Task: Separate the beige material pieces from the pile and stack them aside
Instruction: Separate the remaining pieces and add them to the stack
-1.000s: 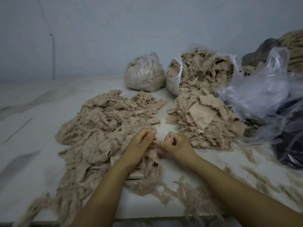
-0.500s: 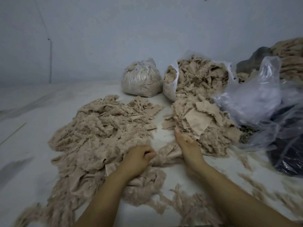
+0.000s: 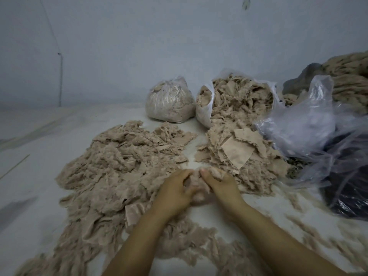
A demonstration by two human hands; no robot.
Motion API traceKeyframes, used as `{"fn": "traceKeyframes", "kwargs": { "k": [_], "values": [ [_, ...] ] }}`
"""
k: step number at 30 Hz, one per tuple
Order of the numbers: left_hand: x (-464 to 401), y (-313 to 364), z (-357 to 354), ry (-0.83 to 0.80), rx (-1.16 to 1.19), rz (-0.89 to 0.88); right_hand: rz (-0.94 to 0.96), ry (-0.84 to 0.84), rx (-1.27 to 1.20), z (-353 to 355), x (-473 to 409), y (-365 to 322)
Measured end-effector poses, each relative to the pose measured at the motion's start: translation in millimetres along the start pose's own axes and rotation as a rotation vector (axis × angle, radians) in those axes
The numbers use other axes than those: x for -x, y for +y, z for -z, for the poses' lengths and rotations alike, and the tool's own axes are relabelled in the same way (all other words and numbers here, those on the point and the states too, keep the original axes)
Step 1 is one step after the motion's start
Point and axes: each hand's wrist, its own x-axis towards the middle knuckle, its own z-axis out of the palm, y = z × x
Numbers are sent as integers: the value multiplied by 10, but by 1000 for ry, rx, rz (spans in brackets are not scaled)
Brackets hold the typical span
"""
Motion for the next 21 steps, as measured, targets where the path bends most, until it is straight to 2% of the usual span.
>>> {"fn": "traceKeyframes", "kwargs": {
  "k": [3, 6, 8, 10, 11, 12, 16, 18, 21],
  "values": [
    [-22, 44, -33, 176, 259, 105, 3, 104, -124, -69, -24, -12],
    [-56, 92, -39, 217, 470, 247, -86, 150, -294, -131, -5, -4],
    [-88, 68, -2, 270, 635, 392, -91, 92, -246, -129, 36, 25],
    [-140, 9, 82, 293, 765, 487, -90, 33, -54, -83, 77, 51],
    [-146, -12, 119, 280, 768, 489, -85, 29, 39, -61, 82, 48],
    [-142, -18, 138, 254, 744, 466, -95, 21, 22, -52, 75, 42],
    [-131, 49, 74, 198, 715, 365, -196, -43, -252, -65, 49, -88],
    [-152, 24, 51, 268, 729, 363, -243, -55, -311, -64, 52, -106],
    [-140, -51, 92, 412, 627, 354, -319, 30, -472, -25, 50, -93]
  ]
}}
